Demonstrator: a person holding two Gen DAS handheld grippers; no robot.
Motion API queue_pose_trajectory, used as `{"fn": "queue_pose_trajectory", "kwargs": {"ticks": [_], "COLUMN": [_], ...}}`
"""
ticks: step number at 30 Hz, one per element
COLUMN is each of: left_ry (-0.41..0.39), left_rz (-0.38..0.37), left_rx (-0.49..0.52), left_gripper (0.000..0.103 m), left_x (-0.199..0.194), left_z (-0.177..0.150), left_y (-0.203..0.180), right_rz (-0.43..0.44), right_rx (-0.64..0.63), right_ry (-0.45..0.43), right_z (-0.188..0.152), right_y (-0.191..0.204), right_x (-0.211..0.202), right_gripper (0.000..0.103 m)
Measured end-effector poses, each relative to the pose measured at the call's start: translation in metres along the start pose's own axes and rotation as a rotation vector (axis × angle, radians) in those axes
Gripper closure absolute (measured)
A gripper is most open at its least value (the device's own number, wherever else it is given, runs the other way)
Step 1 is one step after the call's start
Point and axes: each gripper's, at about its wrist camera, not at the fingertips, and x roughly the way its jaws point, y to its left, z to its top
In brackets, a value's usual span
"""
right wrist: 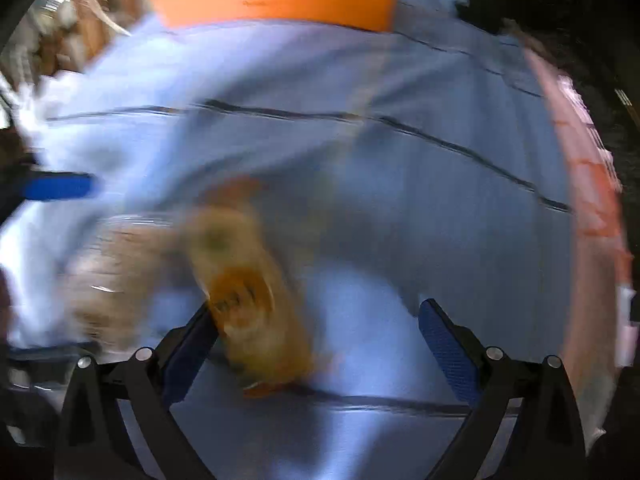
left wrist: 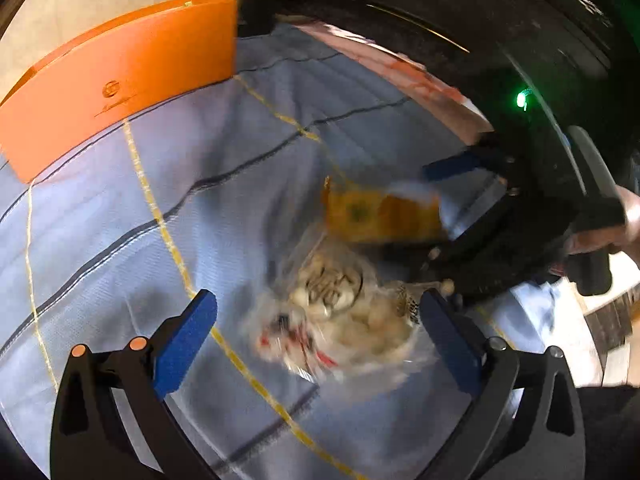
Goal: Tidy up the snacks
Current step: 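Grasp a clear candy bag with the left tool while the right grasps an orange cake pack, then carry both packs over the orange box and release them inside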
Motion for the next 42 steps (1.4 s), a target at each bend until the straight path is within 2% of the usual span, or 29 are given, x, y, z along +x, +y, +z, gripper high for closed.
{"fn": "queue_pose_trajectory", "kwargs": {"ticks": [3, 5, 7, 10, 11, 13, 14, 15, 17, 20, 21, 22, 23, 24, 25, 26, 28, 31, 33, 35, 39, 42], "left_ry": [0.051, 0.058, 0.054, 0.059, 0.081, 0.134, 0.141, 0.099, 0.097, 0.06, 0.052, 0.049, 0.037, 0.03, 0.022, 0.012, 0.029, 0.054, 0.076, 0.07, 0.026, -0.01], "left_rz": [0.055, 0.039, -0.014, -0.061, -0.087, -0.137, -0.129, -0.103, -0.047, 0.098, 0.145, 0.189, 0.186, 0.166, 0.15, 0.12, 0.111, 0.213, 0.187, 0.129, 0.145, 0.115], "left_rx": [-0.089, -0.129, -0.144, -0.111, -0.112, -0.129, -0.135, -0.12, -0.109, -0.075, -0.06, -0.036, -0.02, -0.027, -0.041, -0.082, -0.149, -0.084, -0.091, -0.143, -0.151, -0.151], "left_gripper": [0.004, 0.004, 0.004, 0.004, 0.004, 0.004, 0.004, 0.004, 0.004, 0.005, 0.009, 0.019, 0.024, 0.028, 0.041, 0.047, 0.048, 0.05, 0.05, 0.051, 0.051, 0.051], "left_x": [0.007, 0.0, -0.005, -0.004, 0.001, 0.013, 0.018, 0.016, 0.018, 0.021, 0.021, 0.019, 0.015, 0.01, 0.004, -0.006, -0.015, -0.019, -0.025, -0.035, -0.055, -0.071], "left_z": [0.008, 0.009, 0.009, 0.004, 0.002, -0.004, -0.006, -0.008, -0.008, -0.012, -0.015, -0.018, -0.021, -0.022, -0.023, -0.022, -0.018, -0.018, -0.02, -0.016, -0.001, 0.015], "left_y": [0.019, 0.024, 0.024, 0.016, 0.014, 0.014, 0.013, 0.009, 0.005, -0.007, -0.012, -0.016, -0.016, -0.014, -0.011, -0.006, 0.003, 0.004, 0.012, 0.023, 0.038, 0.047], "right_rz": [-0.111, -0.093, -0.059, 0.03, 0.052, 0.103, 0.12, 0.12, 0.052, 0.055, 0.066, 0.071, 0.063, 0.111, 0.156, 0.16, 0.108, 0.086, 0.1, 0.12, 0.083, 0.135], "right_rx": [0.092, 0.139, 0.154, 0.031, -0.073, -0.204, -0.269, -0.32, -0.453, -0.535, -0.528, -0.489, -0.445, -0.326, -0.243, -0.203, -0.192, -0.155, -0.08, -0.006, 0.043, 0.09], "right_ry": [-0.023, -0.058, -0.103, -0.13, -0.139, -0.125, -0.117, -0.097, -0.043, 0.046, 0.061, 0.06, 0.068, 0.07, 0.076, 0.068, 0.054, 0.054, 0.046, -0.032, -0.092, -0.127], "right_z": [-0.001, -0.002, -0.002, 0.008, 0.016, 0.028, 0.034, 0.037, 0.046, 0.052, 0.052, 0.054, 0.054, 0.054, 0.052, 0.048, 0.037, 0.025, 0.022, 0.027, 0.039, 0.05], "right_y": [-0.024, -0.033, -0.038, -0.026, -0.014, 0.003, 0.009, 0.015, 0.032, 0.041, 0.037, 0.031, 0.025, 0.013, 0.007, 0.005, 0.01, 0.018, 0.017, 0.013, 0.009, 0.004], "right_x": [-0.01, -0.022, -0.031, -0.033, -0.034, -0.031, -0.027, -0.023, -0.009, 0.013, 0.015, 0.014, 0.014, 0.012, 0.01, 0.006, 0.001, -0.004, -0.01, -0.029, -0.055, -0.072], "right_gripper": [0.004, 0.004, 0.004, 0.004, 0.004, 0.004, 0.004, 0.004, 0.004, 0.004, 0.005, 0.016, 0.023, 0.05, 0.066, 0.067, 0.067, 0.067, 0.067, 0.067, 0.067, 0.067]}}
